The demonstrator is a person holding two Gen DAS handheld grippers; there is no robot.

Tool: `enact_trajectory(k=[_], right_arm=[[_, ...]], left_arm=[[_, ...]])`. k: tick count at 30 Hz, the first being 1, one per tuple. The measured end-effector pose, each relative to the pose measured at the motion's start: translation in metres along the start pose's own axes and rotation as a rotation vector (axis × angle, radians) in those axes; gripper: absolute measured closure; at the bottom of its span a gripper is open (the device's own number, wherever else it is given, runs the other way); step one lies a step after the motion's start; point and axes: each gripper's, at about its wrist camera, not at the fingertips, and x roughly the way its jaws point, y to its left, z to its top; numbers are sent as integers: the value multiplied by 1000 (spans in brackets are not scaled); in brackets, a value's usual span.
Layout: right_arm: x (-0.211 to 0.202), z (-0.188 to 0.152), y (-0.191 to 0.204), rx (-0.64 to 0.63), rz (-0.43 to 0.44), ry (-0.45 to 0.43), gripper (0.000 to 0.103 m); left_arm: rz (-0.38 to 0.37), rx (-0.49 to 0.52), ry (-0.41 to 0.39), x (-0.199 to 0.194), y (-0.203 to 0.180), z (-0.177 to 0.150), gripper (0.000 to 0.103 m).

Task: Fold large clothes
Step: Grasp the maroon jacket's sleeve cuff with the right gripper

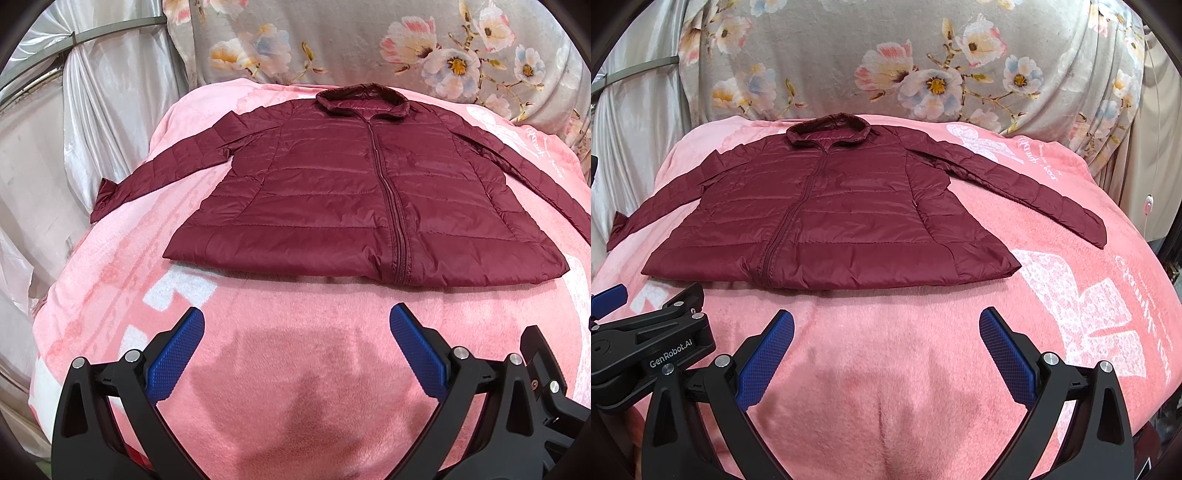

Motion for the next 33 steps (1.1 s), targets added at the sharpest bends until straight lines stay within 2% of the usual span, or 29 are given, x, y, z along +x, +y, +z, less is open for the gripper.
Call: enact_trajectory(k=[4, 7, 12, 16, 23, 28, 33], right_arm=[[-4, 1, 2, 0, 0, 1, 5], [10, -10, 0, 2, 5, 4, 5], [34, -5, -22, 60, 73, 44, 5], [61, 17, -79, 175, 34, 54, 5], [121, 45, -216, 467, -109, 49, 5], [157, 41, -307, 698, -186, 63, 5], [172, 37, -362, 843, -258, 43, 8]], left_arm=[[0, 0, 4, 2, 0, -1, 5], [-10, -1, 10, 4, 0, -1, 5], [-49, -18, 39, 19, 4, 8, 5], [-48, -42, 40, 36, 14, 21, 5], [-36, -70, 32, 75, 27, 56, 5], [-38, -92, 51, 104, 29, 78, 5], [-36, -100, 61, 127, 24, 95, 5]])
